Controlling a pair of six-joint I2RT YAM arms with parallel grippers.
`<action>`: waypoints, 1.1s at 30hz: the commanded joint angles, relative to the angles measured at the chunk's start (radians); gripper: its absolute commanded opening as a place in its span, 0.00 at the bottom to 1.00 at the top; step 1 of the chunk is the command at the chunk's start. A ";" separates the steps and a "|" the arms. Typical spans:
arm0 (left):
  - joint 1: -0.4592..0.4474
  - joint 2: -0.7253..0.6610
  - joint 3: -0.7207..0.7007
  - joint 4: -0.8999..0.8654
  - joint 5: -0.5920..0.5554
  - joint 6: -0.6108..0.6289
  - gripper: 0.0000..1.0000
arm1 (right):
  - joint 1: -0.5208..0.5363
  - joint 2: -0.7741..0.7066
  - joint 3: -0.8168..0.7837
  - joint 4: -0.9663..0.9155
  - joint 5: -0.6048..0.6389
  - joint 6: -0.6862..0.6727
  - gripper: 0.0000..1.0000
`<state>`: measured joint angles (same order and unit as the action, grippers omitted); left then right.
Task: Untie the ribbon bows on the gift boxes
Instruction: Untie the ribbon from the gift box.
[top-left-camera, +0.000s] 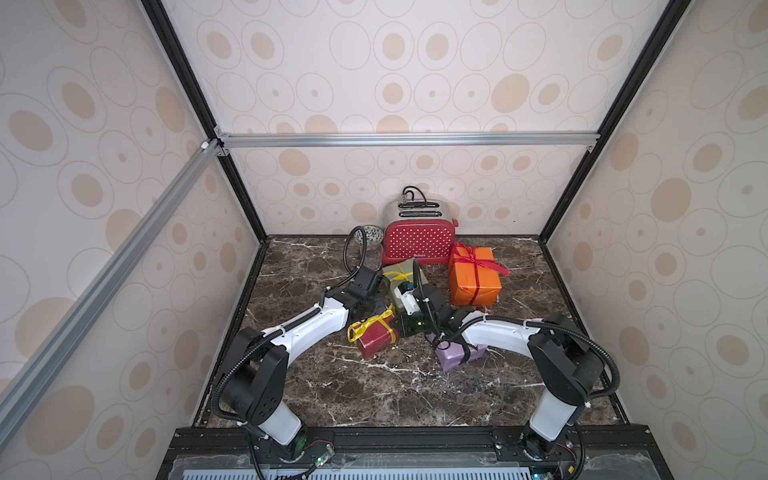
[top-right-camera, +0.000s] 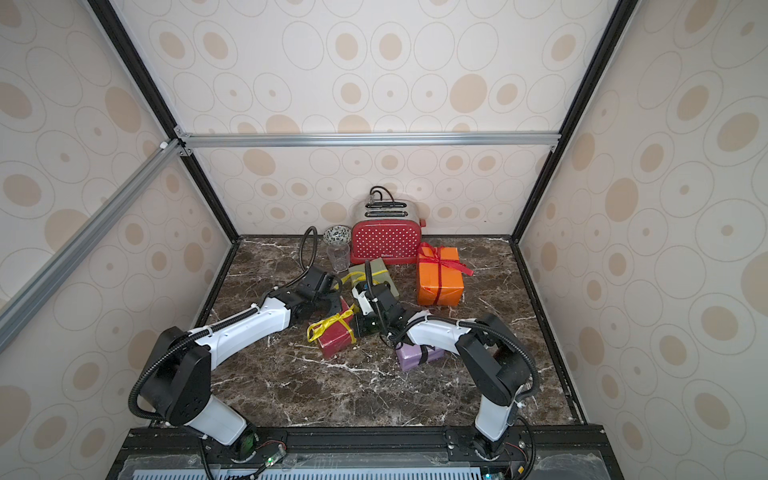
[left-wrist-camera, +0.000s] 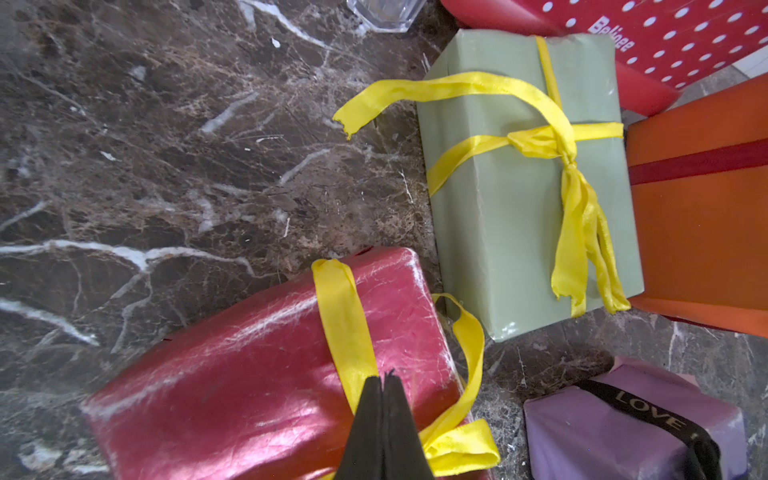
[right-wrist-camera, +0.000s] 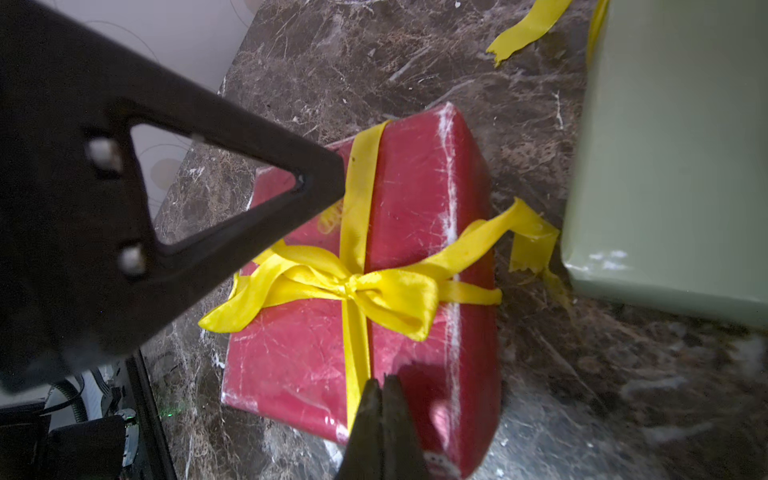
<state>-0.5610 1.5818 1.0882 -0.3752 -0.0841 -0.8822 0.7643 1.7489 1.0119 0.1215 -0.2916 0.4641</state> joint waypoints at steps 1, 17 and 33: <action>0.001 -0.048 -0.022 0.019 -0.058 0.017 0.00 | 0.001 0.031 0.013 -0.051 -0.005 0.028 0.00; 0.001 -0.145 -0.158 0.201 -0.122 -0.006 0.00 | 0.002 0.056 0.001 -0.118 0.100 0.101 0.00; 0.007 -0.230 -0.209 0.099 -0.384 -0.045 0.00 | 0.005 0.114 0.038 -0.164 0.100 0.111 0.00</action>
<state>-0.5610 1.3724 0.8825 -0.2234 -0.3725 -0.8982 0.7666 1.7985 1.0698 0.0982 -0.2394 0.5617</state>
